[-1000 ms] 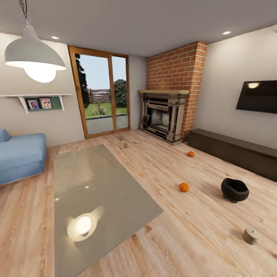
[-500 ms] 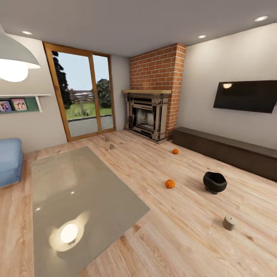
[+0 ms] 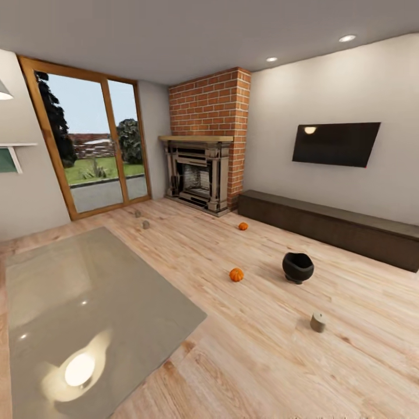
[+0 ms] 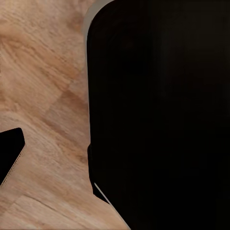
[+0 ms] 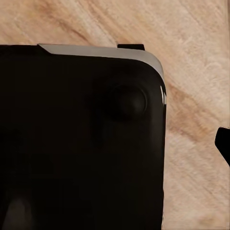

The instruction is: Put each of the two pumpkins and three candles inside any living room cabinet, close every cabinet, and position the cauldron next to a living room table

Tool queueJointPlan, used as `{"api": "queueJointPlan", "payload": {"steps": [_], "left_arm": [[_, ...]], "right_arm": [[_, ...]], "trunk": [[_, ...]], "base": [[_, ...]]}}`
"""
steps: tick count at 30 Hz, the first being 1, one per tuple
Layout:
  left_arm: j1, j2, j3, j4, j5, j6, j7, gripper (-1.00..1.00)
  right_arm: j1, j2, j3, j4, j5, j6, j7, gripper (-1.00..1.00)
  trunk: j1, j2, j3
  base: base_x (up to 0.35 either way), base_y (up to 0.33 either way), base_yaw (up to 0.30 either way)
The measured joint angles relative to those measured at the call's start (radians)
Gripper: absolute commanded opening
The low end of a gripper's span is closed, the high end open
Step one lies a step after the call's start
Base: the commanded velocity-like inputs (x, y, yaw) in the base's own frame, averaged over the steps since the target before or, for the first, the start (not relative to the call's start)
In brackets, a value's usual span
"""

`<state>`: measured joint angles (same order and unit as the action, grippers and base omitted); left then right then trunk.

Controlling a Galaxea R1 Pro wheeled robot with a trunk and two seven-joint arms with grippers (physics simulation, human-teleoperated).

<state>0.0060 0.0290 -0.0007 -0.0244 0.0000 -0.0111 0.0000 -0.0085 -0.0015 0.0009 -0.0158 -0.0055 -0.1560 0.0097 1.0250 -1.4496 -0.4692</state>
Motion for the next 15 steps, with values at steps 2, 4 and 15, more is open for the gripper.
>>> {"api": "queueJointPlan", "payload": {"steps": [2, 4, 15], "left_arm": [[0.0, 0.0, 0.0, 0.0, 0.0, 0.0, 0.0, 1.0], [0.0, 0.0, 0.0, 0.0, 0.0, 0.0, 0.0, 1.0], [0.0, -0.009, 0.002, 0.0, 0.008, -0.001, -0.003, 1.0]], "right_arm": [[0.0, 0.0, 0.0, 0.0, 0.0, 0.0, 0.0, 1.0], [0.0, 0.0, 0.0, 0.001, 0.0, 0.0, 0.0, 1.0], [0.0, 0.0, 0.001, 0.005, 0.001, 0.002, 0.0, 1.0]], "trunk": [[0.0, 0.0, 0.0], [0.0, 0.0, 0.0], [0.0, 0.0, -0.002]], "base": [[0.0, 0.0, -0.274], [0.0, 0.0, -0.274], [0.0, 0.0, -0.274]]}}
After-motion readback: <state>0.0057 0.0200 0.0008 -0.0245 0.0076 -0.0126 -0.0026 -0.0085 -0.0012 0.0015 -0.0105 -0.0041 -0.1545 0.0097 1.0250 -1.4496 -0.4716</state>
